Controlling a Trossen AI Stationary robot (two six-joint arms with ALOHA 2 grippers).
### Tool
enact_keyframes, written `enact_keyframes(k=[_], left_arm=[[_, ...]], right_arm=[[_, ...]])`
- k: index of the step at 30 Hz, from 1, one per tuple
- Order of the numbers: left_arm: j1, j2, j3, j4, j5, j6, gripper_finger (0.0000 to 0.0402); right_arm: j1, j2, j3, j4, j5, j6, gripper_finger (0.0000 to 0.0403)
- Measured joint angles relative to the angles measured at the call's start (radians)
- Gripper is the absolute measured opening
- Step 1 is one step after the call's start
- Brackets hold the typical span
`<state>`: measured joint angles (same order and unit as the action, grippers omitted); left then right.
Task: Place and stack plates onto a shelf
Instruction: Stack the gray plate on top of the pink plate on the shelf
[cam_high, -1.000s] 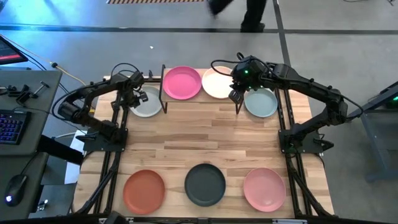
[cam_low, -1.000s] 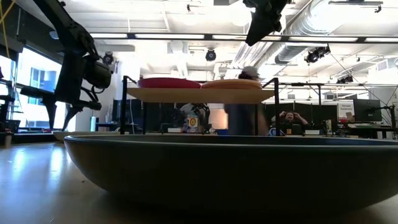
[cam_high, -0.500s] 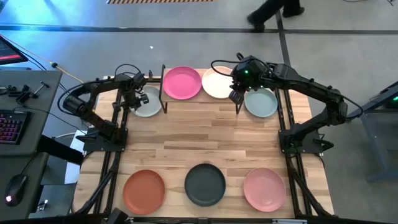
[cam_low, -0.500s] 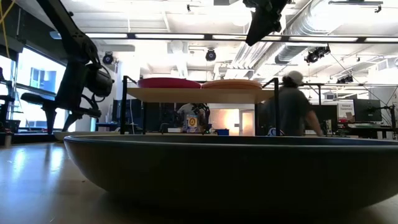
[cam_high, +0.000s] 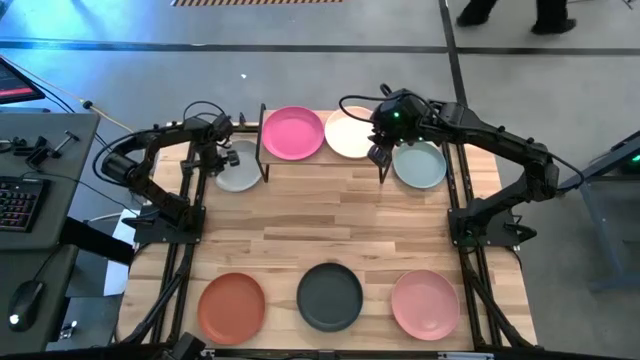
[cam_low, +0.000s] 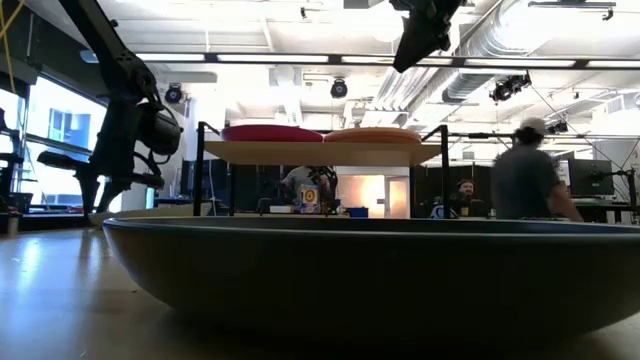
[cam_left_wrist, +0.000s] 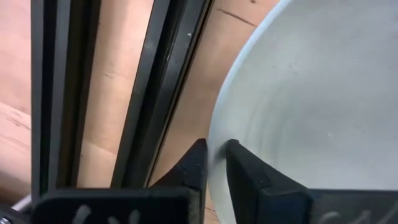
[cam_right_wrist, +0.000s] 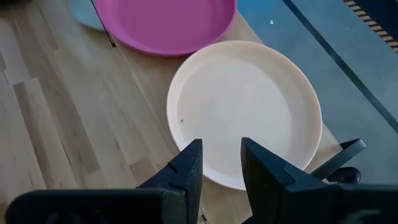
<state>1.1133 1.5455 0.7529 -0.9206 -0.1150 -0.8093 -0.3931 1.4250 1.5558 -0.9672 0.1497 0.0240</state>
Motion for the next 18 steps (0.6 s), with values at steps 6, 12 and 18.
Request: enact_keyframes(k=[6, 12, 18], left_arm=[[0.0, -0.054, -0.003, 0.0, 0.002, 0.029, 0.0013], [0.001, -0.116, -0.005, -0.005, 0.021, 0.096, 0.0003], [0.001, -0.183, -0.005, -0.03, 0.021, 0.141, 0.0001]], right_arm=[[0.0, 0.0, 0.0, 0.033, 0.0, 0.001, 0.009], [0.0, 0.0, 0.0, 0.04, 0.0, 0.017, 0.009], [0.0, 0.0, 0.0, 0.037, 0.001, 0.054, 0.009]])
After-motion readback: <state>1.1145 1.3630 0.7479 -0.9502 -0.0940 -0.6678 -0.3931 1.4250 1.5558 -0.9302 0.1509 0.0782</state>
